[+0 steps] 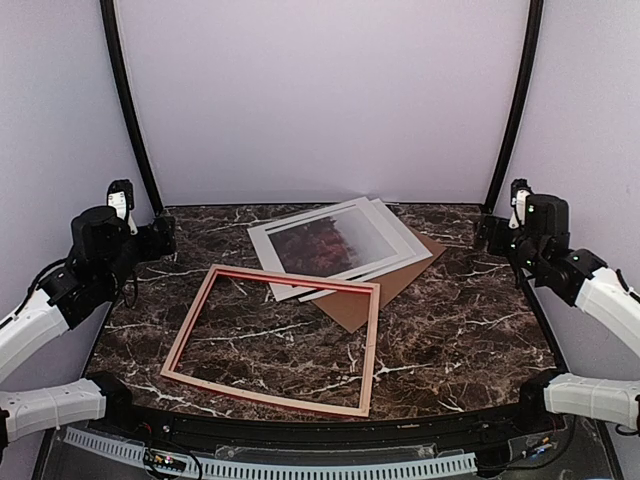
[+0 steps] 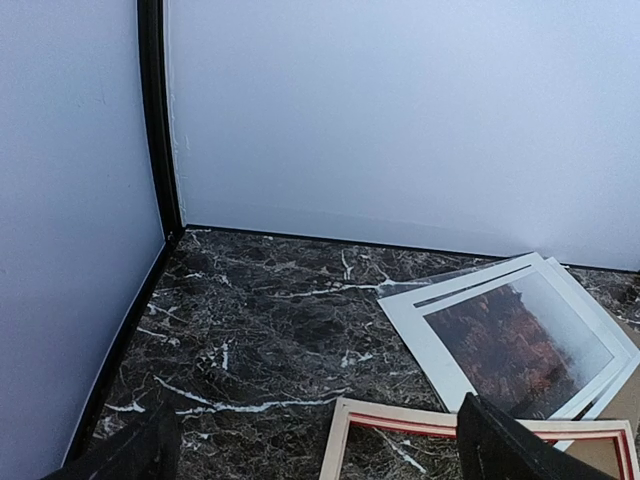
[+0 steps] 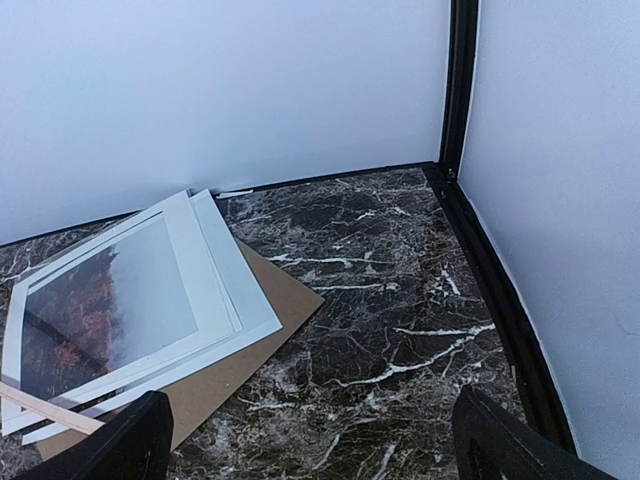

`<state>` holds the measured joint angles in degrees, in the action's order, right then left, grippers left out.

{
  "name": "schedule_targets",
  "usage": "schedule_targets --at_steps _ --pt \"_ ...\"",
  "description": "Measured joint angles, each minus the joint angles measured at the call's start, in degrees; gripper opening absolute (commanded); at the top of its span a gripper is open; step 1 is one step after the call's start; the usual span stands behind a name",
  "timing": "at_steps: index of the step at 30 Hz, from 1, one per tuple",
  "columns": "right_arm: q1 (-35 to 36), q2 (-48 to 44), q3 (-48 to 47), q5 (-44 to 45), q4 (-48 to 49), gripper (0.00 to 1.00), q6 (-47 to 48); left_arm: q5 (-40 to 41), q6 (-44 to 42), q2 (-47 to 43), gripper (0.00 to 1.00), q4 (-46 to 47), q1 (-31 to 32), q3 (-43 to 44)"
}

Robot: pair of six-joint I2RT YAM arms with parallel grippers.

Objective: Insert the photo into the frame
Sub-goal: Move the frame body to the center of the board.

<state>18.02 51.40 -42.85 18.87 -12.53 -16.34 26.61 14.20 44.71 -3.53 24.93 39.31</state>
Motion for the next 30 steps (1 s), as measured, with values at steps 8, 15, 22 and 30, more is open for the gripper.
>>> schedule_targets --at_steps 8,15,22,30 --pt "0.0 1.5 0.2 -1.7 0.8 0.99 0.2 0.0 1.3 0.1 0.99 0.9 0.1 -0.2" --pt "0.0 3.0 0.1 -4.1 0.5 0.99 0.2 -0.2 3.0 1.4 0.99 1.7 0.1 -0.9" --pt "1.4 3.6 0.1 -8.4 0.4 0.99 0.0 -0.5 5.4 4.7 0.99 0.9 0.1 -0.9" --pt "13.1 10.9 0.7 -9.1 1.2 0.99 -3.9 -1.7 8.3 8.2 0.99 -1.7 0.1 -1.2"
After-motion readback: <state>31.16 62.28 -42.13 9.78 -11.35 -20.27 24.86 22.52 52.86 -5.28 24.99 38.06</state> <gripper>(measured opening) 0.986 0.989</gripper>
